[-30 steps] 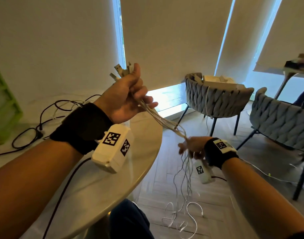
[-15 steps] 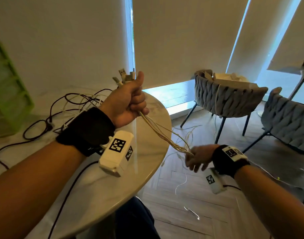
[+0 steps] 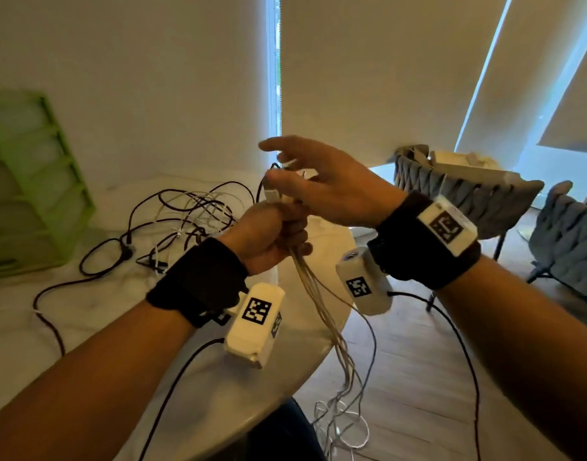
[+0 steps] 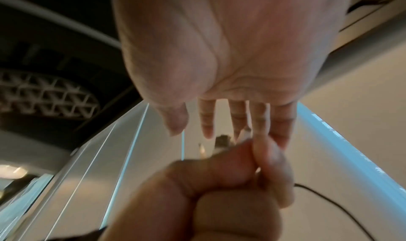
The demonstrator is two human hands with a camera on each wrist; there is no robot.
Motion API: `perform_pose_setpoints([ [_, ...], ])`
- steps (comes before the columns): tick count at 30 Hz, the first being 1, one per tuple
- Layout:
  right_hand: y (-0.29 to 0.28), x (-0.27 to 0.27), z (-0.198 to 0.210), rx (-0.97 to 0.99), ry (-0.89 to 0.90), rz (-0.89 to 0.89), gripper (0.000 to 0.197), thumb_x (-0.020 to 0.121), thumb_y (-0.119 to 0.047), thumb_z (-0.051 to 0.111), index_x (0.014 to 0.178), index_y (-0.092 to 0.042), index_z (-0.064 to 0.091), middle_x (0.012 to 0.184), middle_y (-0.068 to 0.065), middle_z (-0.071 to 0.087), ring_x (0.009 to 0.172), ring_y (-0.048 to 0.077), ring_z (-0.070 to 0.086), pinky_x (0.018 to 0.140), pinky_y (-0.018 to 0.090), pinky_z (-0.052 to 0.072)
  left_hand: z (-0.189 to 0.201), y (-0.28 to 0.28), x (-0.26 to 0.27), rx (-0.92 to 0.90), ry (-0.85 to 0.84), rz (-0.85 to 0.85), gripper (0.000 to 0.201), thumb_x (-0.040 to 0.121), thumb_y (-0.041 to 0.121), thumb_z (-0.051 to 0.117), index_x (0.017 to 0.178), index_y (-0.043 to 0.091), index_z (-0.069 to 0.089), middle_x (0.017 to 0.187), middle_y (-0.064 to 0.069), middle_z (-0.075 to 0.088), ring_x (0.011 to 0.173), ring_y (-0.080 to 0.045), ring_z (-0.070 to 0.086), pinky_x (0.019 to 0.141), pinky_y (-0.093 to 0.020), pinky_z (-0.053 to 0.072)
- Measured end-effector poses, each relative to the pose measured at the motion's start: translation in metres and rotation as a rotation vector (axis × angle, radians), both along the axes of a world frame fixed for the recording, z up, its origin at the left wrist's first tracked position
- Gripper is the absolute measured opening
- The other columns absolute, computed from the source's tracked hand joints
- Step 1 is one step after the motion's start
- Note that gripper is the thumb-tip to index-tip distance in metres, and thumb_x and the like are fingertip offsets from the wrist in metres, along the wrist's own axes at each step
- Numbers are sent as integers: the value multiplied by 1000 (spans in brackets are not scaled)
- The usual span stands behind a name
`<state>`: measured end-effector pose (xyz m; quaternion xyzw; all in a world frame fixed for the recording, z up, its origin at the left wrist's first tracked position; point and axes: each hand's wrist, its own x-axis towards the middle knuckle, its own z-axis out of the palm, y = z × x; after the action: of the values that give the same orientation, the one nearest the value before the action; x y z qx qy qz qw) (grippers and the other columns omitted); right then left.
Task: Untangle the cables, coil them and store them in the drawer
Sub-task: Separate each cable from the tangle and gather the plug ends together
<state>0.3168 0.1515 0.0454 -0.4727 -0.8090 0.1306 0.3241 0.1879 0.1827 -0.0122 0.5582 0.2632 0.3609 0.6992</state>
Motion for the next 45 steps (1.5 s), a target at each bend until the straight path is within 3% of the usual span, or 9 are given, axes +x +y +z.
perform_pose_setpoints([
  [6, 28, -67, -13, 66, -298, 100, 25, 99, -28, 48, 102, -14, 68, 98, -4, 64, 86, 10, 57, 74, 17, 44, -19, 9, -46, -5, -27, 124, 40, 96, 14, 44, 63, 22, 65, 56, -3, 31, 51, -14, 31, 49, -28, 46],
  [9, 29, -93, -17, 48, -360, 177, 27, 101, -29, 42, 101, -13, 64, 98, -2, 63, 86, 13, 58, 78, 26, 48, -23, 4, -71, 21, -47, 188, 22, 80, 30, 51, 70, 21, 69, 69, -8, 44, 61, -19, 42, 49, -25, 49],
  [12, 27, -115, -13, 24, -398, 284, 35, 102, -37, 37, 114, -16, 62, 111, -1, 60, 100, 13, 56, 90, 28, 47, -24, 1, -86, 57, -128, 305, 21, 94, 30, 39, 84, 16, 50, 68, 2, 58, 56, -6, 59, 54, -23, 51],
  [17, 55, -122, -5, -279, -76, 266, 49, 102, -46, 30, 147, -28, 32, 146, -2, 43, 132, 13, 42, 109, 32, 35, -14, 29, -141, 47, -108, 310, 32, 100, 12, 40, 75, 15, 60, 48, 6, 24, 39, -6, 22, 40, -20, 32],
  [23, 123, -81, -63, -308, -1044, -109, 57, 89, -52, 57, 140, -33, 44, 145, 3, 44, 133, 23, 40, 112, 43, 34, -25, 65, -220, -19, -162, 508, 24, 102, 19, 37, 91, 11, 57, 41, 11, 20, 32, -3, 16, 38, -18, 26],
  [31, 144, -76, -56, -46, -854, -218, 48, 92, -18, 55, 138, -30, 48, 156, 4, 26, 144, 25, 22, 115, 46, 28, -32, 76, -236, -70, -179, 522, 21, 101, 17, 41, 89, 11, 57, 41, 11, 19, 32, -4, 17, 39, -20, 26],
  [35, 106, -100, -43, 191, -724, 35, 40, 88, -2, 53, 118, -26, 65, 130, -4, 57, 120, 15, 51, 100, 29, 42, -32, 77, -238, -61, -164, 510, 20, 101, 17, 41, 90, 12, 57, 41, 11, 21, 34, -4, 17, 40, -20, 27],
  [41, 83, -109, -61, -385, -1032, 244, 47, 92, -5, 48, 126, -36, 57, 123, -12, 54, 105, 1, 50, 85, 10, 37, -37, 78, -236, -85, -154, 516, 19, 101, 17, 42, 92, 12, 57, 41, 11, 21, 34, -5, 18, 41, -20, 27],
  [45, 92, -114, -76, -359, -1139, 270, 34, 94, -18, 54, 125, -32, 58, 128, -10, 52, 103, 1, 43, 81, 11, 31, -40, 80, -237, -99, -169, 530, 18, 100, 17, 43, 93, 11, 58, 41, 12, 22, 33, -4, 19, 39, -20, 28],
])
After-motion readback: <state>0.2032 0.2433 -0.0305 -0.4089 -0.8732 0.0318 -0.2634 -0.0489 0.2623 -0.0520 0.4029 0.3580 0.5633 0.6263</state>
